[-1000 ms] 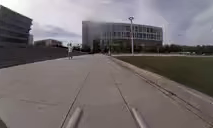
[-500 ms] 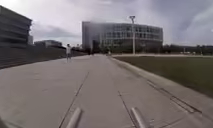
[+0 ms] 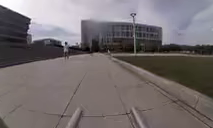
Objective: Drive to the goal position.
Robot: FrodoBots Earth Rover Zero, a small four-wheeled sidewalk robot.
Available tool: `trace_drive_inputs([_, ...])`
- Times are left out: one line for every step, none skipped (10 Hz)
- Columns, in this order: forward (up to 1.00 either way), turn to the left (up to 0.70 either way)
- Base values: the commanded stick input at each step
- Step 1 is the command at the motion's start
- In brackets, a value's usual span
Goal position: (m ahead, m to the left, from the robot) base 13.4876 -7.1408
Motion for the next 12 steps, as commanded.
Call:
trace_drive_inputs([1.0, 0.0])
trace_drive_inputs([1.0, 0.0])
trace_drive_inputs([1.0, 0.0])
trace_drive_inputs([1.0, 0.0])
trace_drive_inputs([1.0, 0.0])
trace_drive_inputs([1.0, 0.0])
trace_drive_inputs([1.0, 0.0])
trace_drive_inputs([1.0, 0.0])
trace_drive_inputs([1.0, 0.0])
trace_drive_inputs([1.0, 0.0])
trace_drive_inputs([1.0, 0.0])
trace_drive_inputs([1.0, 0.0])
